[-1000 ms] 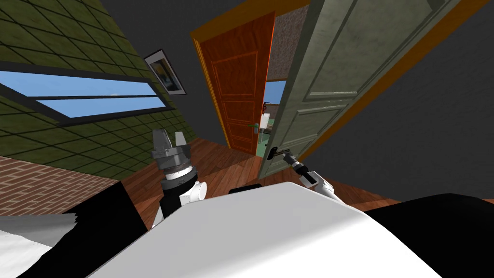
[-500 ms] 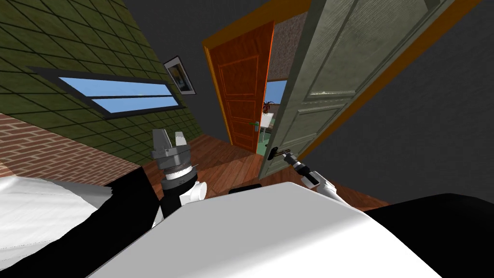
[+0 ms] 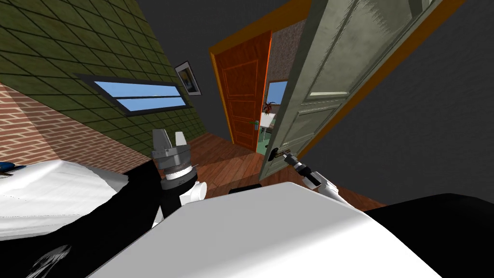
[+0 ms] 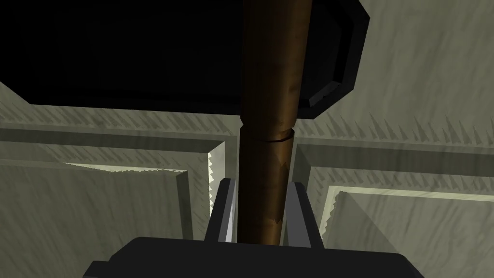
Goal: Pull the door open
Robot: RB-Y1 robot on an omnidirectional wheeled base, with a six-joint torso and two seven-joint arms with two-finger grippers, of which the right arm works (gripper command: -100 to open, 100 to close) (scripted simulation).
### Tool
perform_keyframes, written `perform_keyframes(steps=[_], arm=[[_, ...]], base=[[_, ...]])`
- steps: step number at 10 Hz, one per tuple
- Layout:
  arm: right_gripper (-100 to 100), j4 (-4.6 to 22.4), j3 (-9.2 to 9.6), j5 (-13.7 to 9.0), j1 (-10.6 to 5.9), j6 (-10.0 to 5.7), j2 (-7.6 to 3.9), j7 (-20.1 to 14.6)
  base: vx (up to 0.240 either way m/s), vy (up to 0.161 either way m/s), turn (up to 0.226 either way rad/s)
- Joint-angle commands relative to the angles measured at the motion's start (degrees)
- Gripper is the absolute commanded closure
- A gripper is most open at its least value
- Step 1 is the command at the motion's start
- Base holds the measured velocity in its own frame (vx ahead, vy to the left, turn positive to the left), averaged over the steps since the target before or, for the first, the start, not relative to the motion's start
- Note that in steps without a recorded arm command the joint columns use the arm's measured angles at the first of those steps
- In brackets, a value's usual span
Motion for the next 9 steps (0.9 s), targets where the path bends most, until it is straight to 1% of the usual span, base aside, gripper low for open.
perform_keyframes(steps=[1, 3, 4, 7, 9], arm=[[100, 0.27, 0.12, 0.17, -0.06, -0.98, -0.11, -0.23], [100, 1.0, 0.12, 0.42, -0.11, -2.25, -0.4, -0.51], [100, 1.19, 0.12, 0.49, -0.12, -2.6, -0.47, -0.59], [100, 2.33, 0.12, 0.87, -0.19, -4.58, -0.91, -1.03], [100, 2.89, 0.12, 1.06, -0.22, -5.55, -1.13, -1.25]], base=[[-0.195, -0.086, 0.171], [-0.167, -0.075, 0.153], [-0.166, -0.113, 0.115], [-0.199, -0.115, 0.149], [-0.202, -0.089, 0.105]])
